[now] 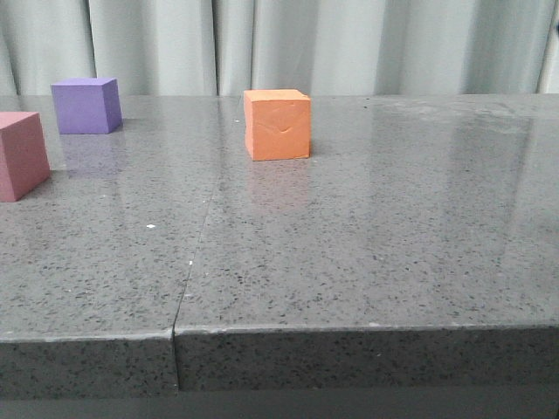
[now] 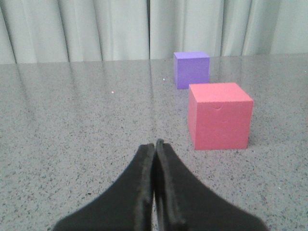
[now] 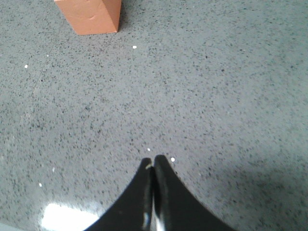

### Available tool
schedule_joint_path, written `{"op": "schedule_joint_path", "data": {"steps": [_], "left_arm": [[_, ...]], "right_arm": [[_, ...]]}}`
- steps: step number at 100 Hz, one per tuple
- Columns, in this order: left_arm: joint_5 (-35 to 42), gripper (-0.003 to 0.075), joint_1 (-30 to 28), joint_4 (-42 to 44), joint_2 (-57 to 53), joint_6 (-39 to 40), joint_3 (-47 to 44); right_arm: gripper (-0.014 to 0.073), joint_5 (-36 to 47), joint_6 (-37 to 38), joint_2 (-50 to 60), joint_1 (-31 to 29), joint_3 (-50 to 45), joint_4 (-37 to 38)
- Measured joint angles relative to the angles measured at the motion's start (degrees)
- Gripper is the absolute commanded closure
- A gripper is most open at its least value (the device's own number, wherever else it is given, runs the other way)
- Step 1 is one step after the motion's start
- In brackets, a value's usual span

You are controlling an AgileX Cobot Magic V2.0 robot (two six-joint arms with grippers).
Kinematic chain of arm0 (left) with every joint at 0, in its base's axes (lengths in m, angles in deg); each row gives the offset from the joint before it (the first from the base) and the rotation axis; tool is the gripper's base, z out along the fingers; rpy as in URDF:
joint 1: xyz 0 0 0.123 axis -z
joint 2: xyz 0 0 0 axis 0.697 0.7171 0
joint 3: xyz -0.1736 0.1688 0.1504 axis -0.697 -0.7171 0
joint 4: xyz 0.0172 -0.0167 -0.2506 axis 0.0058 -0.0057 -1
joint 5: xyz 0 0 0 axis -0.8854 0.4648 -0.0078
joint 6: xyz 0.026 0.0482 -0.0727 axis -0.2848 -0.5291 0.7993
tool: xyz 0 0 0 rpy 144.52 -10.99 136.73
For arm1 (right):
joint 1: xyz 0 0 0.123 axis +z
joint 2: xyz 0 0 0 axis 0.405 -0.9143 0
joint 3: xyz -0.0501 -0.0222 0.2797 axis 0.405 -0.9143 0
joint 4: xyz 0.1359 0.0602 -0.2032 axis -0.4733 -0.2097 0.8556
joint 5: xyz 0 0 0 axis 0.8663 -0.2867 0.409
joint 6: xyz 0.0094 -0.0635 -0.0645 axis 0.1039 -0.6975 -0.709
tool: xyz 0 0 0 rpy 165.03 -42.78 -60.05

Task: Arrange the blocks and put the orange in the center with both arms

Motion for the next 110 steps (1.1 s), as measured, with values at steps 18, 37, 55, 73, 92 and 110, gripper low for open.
{"op": "schedule_joint_path", "data": {"steps": [18,37,55,73,92,110], "left_arm": [[2.5,0.0741,0.0,0.0,0.0,0.0,0.0],[3.0,0.0741,0.0,0.0,0.0,0.0,0.0],[3.2,0.0741,0.0,-1.8,0.0,0.0,0.2],[2.0,0.0741,0.0,-2.6,0.0,0.0,3.7],[1.0,0.0741,0.0,-2.6,3.8,0.0,10.9],[-2.6,0.0741,0.0,-2.6,11.2,0.0,19.0]], "right_arm": [[0.0578,1.9,0.0,8.5,0.0,-7.0,0.1],[0.0578,3.8,0.0,17.8,0.0,-13.2,0.1],[0.0578,4.0,-0.1,25.2,0.0,-16.8,0.2],[0.0578,4.1,-0.1,30.3,0.0,-18.9,0.6],[0.0578,4.1,-0.1,31.7,0.0,-19.4,0.6],[0.0578,4.1,-0.1,31.7,0.0,-19.4,0.7]]}}
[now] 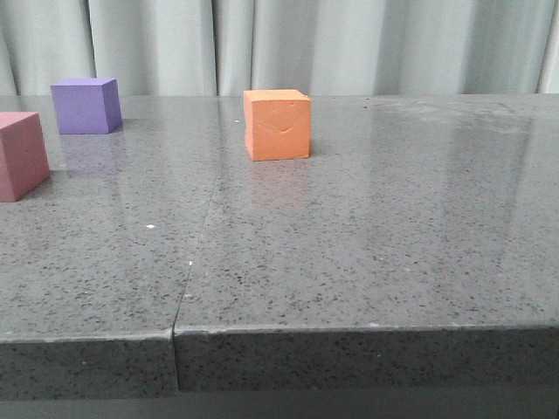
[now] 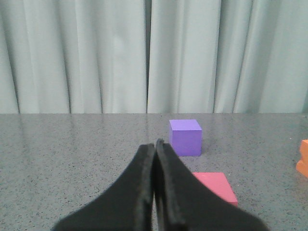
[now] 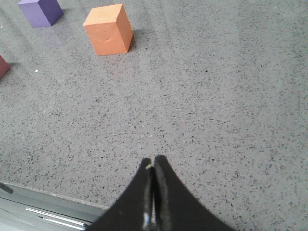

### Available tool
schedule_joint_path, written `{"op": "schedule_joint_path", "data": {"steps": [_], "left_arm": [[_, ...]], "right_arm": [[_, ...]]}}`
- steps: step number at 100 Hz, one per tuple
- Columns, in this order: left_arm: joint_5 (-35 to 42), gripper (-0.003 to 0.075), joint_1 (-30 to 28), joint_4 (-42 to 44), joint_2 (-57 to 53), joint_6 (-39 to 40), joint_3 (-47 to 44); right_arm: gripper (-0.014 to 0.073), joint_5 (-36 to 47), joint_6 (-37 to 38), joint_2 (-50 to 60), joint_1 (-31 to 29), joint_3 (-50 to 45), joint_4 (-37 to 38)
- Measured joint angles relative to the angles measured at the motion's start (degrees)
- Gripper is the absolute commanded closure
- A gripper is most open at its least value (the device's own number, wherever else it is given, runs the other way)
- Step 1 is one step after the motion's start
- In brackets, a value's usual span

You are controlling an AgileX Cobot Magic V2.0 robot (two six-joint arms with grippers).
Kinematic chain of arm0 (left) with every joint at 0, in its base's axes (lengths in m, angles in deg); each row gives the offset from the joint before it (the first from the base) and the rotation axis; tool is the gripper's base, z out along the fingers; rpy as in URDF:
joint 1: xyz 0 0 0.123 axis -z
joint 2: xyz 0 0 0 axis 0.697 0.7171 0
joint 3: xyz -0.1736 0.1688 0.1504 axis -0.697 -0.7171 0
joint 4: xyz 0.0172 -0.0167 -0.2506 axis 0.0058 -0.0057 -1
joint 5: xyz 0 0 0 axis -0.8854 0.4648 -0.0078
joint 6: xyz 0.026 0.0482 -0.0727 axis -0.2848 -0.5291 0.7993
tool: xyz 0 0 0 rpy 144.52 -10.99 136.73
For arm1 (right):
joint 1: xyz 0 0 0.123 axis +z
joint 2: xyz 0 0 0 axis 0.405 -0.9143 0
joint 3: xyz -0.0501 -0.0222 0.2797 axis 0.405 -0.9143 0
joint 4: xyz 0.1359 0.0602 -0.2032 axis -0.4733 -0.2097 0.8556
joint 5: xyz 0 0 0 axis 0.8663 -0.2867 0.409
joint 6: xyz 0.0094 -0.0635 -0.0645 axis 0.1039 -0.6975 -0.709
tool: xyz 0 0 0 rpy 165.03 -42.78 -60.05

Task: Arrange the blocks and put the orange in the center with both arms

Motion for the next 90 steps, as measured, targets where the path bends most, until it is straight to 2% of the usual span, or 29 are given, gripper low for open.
{"op": "schedule_joint_path", "data": {"steps": [40,50,55,62,76,77,85,90], "left_arm": [[-14.4,0.0740,0.0,1.1,22.4,0.0,16.8],[-17.7,0.0712,0.0,1.1,28.2,0.0,20.0],[-19.0,0.0666,0.0,1.2,30.8,0.0,21.4],[-19.9,0.0564,0.0,1.2,34.1,0.0,23.2],[-20.2,0.0270,0.0,1.2,39.3,0.0,26.3],[-20.2,0.0230,0.0,1.2,39.6,0.0,26.6],[-20.2,0.0125,0.0,1.2,41.9,0.0,28.3],[-20.2,0.0101,0.0,1.2,43.2,0.0,29.5]], "right_arm": [[0.0578,0.0,0.0,0.0,0.0,0.0,0.0],[0.0578,0.0,0.0,0.0,0.0,0.0,0.0],[0.0578,0.0,0.0,0.0,0.0,0.0,0.0],[0.0578,0.0,0.0,0.0,0.0,0.0,0.0],[0.0578,0.0,0.0,0.0,0.0,0.0,0.0],[0.0578,0.0,0.0,0.0,0.0,0.0,0.0],[0.0578,0.0,0.0,0.0,0.0,0.0,0.0],[0.0578,0.0,0.0,0.0,0.0,0.0,0.1]]}}
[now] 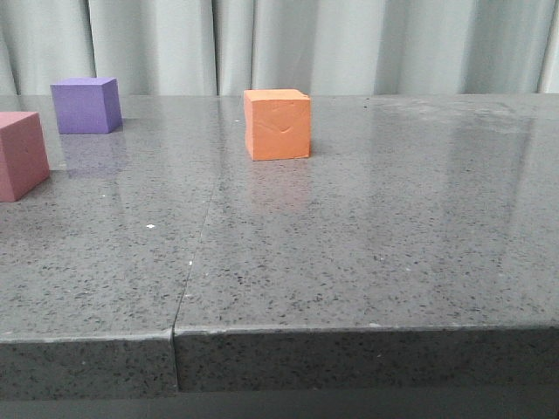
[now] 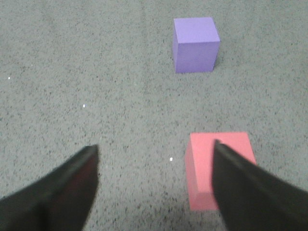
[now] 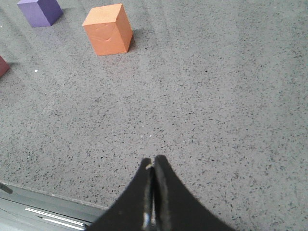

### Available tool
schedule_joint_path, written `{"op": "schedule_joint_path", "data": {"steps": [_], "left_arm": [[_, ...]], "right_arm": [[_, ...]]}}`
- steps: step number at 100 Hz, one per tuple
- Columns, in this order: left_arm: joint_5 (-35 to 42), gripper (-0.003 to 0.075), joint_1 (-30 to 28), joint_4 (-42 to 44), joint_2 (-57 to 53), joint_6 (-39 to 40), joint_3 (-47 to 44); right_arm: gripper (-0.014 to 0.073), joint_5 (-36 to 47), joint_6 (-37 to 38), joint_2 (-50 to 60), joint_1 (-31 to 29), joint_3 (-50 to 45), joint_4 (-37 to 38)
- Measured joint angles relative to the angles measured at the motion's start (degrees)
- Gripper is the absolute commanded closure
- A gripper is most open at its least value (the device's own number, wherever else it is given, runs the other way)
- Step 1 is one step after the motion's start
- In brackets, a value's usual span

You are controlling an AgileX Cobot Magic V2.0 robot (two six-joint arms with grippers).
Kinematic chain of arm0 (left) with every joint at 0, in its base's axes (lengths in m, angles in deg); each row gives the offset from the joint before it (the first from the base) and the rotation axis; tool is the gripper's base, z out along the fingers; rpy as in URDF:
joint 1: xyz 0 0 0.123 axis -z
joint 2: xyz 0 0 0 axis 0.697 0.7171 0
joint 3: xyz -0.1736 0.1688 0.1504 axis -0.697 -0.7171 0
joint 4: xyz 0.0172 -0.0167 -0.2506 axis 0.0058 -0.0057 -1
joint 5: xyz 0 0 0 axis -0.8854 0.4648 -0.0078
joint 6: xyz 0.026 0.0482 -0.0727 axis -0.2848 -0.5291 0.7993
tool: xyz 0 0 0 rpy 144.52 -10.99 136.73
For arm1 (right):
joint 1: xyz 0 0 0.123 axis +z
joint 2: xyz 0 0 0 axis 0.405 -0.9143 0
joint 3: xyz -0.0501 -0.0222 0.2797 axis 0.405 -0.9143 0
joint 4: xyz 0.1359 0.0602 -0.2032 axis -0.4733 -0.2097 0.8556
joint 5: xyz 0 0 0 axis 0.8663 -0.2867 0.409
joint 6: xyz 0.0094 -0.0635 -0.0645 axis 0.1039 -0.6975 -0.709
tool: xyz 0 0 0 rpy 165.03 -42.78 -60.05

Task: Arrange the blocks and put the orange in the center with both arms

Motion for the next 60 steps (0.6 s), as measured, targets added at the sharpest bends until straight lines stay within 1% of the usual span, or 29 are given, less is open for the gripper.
{"op": "schedule_joint_path", "data": {"steps": [32,44,60], "left_arm": [[0.1,0.0100,0.0,-0.8,8.2,-1.0,9.5],[-0.4,0.0099,1.4,-2.9,11.3,-5.1,13.5],[-2.7,0.0099,3.8,-9.5,16.5,-13.3,19.5]], "right_arm": [[0.0578,0.0,0.0,0.0,0.0,0.0,0.0],[0.0578,0.0,0.0,0.0,0.0,0.0,0.1],[0.0578,0.0,0.0,0.0,0.0,0.0,0.1]]}}
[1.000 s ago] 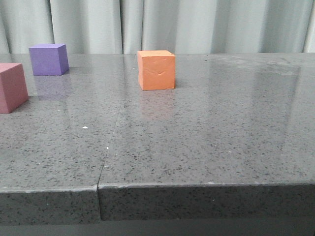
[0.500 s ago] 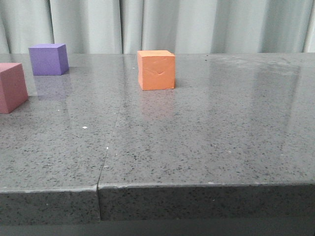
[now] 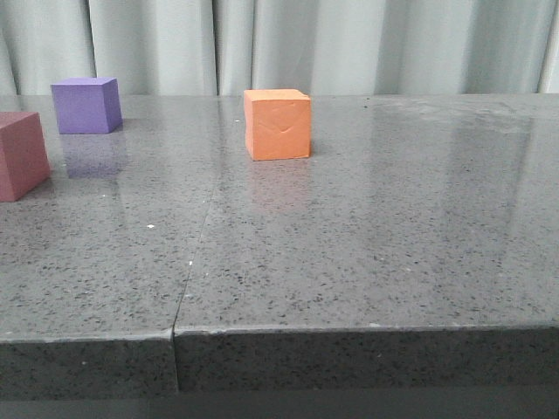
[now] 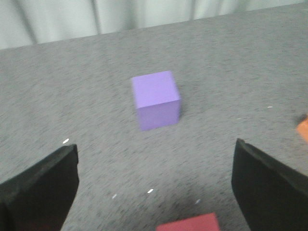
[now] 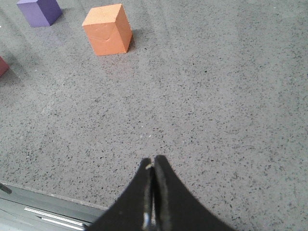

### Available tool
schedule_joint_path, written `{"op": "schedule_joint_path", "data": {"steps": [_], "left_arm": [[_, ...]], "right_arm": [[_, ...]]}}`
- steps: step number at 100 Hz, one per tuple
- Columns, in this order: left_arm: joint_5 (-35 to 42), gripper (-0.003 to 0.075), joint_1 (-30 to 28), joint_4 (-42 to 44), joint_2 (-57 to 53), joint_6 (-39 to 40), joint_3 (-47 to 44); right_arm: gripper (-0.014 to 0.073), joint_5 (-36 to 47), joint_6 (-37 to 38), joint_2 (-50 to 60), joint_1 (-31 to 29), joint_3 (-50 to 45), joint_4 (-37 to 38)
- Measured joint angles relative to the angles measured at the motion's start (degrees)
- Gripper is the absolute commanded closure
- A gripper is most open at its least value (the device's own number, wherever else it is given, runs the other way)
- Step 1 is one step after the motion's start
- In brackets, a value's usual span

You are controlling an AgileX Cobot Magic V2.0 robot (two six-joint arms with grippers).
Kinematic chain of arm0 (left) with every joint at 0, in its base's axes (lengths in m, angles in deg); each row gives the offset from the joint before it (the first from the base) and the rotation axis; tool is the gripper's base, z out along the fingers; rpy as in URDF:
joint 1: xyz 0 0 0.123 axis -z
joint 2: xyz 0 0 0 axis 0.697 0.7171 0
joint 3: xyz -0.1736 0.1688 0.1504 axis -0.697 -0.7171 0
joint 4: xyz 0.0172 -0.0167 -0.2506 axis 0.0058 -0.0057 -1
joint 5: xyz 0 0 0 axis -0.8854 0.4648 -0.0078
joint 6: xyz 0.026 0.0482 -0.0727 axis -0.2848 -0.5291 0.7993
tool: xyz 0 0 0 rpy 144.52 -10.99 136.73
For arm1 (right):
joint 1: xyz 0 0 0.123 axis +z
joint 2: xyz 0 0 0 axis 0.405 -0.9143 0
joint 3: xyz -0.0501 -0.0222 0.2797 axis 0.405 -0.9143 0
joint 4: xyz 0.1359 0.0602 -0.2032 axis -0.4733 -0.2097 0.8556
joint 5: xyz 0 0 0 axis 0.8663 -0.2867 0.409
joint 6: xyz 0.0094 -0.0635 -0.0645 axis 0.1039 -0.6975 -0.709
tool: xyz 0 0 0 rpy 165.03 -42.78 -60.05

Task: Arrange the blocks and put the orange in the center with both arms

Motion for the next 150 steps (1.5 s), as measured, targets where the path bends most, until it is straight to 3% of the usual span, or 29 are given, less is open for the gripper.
{"op": "schedule_joint_path", "data": {"steps": [17,50,80,114,150], "left_arm": [[-3.0,0.0099,2.5,-7.1,6.2,-9.7,6.5],[-9.3,0.0100,10.3,-12.6,17.9,-30.3,17.7],[-16.8,0.0100,15.3,-15.0,28.1,-41.8,27.4],[-24.4,0.0100,16.2,-22.0,38.8,-48.1,38.8],[-24.1,0.0100,16.5,-27.0,44.5,-52.7,40.0]], "right_arm": [[0.0578,0.0,0.0,0.0,0.0,0.0,0.0],[0.0578,0.0,0.0,0.0,0.0,0.0,0.0],[0.0578,0.0,0.0,0.0,0.0,0.0,0.0],[0.0578,0.0,0.0,0.0,0.0,0.0,0.0],[0.0578,0.0,0.0,0.0,0.0,0.0,0.0]]}}
